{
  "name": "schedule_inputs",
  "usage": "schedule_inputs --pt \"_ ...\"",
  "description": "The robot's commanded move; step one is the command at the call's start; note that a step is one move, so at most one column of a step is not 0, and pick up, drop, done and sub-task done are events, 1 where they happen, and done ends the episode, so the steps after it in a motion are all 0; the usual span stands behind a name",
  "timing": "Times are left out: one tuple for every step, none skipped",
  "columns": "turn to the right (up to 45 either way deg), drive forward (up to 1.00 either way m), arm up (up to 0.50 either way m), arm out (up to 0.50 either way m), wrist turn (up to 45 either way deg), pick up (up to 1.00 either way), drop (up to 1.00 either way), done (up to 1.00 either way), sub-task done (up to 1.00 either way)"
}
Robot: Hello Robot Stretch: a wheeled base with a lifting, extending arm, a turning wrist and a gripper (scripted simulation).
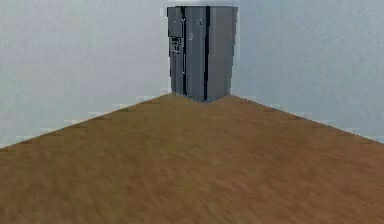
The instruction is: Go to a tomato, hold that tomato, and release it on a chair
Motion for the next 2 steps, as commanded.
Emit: schedule_inputs --pt "-45.0 0.00 0.00 0.00 0.0 0.00 0.00 0.00 0.00" --pt "-42.0 0.00 0.00 0.00 0.0 0.00 0.00 0.00 0.00"
